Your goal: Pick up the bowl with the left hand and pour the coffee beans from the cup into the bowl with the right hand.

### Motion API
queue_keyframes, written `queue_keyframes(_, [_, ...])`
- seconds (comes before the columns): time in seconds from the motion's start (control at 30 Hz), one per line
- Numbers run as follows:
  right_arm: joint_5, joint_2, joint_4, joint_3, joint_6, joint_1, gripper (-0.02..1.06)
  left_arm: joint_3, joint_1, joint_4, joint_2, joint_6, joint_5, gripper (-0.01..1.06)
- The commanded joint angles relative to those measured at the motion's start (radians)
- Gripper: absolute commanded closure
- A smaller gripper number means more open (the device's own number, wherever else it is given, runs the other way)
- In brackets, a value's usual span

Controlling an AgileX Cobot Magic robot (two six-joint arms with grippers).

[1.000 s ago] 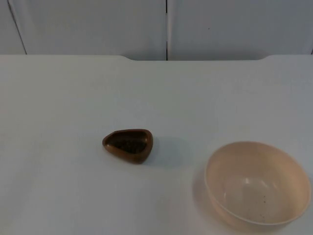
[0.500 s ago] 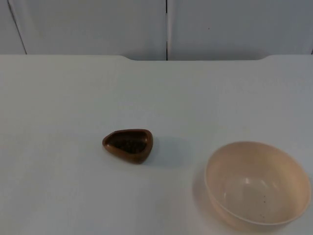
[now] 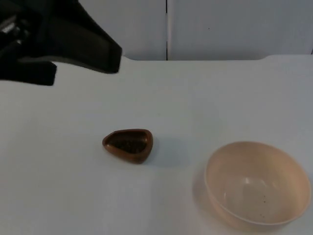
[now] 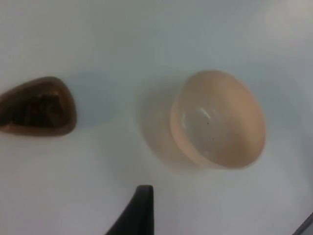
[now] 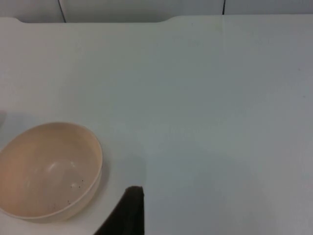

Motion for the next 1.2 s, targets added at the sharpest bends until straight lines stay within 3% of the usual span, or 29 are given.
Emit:
queue_keyframes(0.0, [-0.007, -0.003, -0.005, 0.007, -0.001, -0.007, -0.01, -0.008, -0.049, 0.029, 0.039, -0.029, -0.042, 0.09])
queue_keyframes(0.3, [-0.007, -0.003, -0.005, 0.007, -0.001, -0.007, -0.01, -0.072, -0.203, 0.096, 0.239, -0.12, -0.106, 0.09])
queue_keyframes(0.47, [-0.007, -0.003, -0.005, 0.007, -0.001, -0.007, -0.01, -0.097, -0.249, 0.098, 0.333, -0.162, -0.132, 0.09])
queue_keyframes(0.97, [-0.007, -0.003, -0.005, 0.007, -0.001, -0.007, -0.01, -0.111, -0.3, 0.113, 0.563, -0.326, -0.276, 0.09])
queue_keyframes(1.17, [-0.007, -0.003, -0.005, 0.007, -0.001, -0.007, -0.01, -0.17, -0.3, 0.11, 0.656, -0.343, -0.255, 0.09])
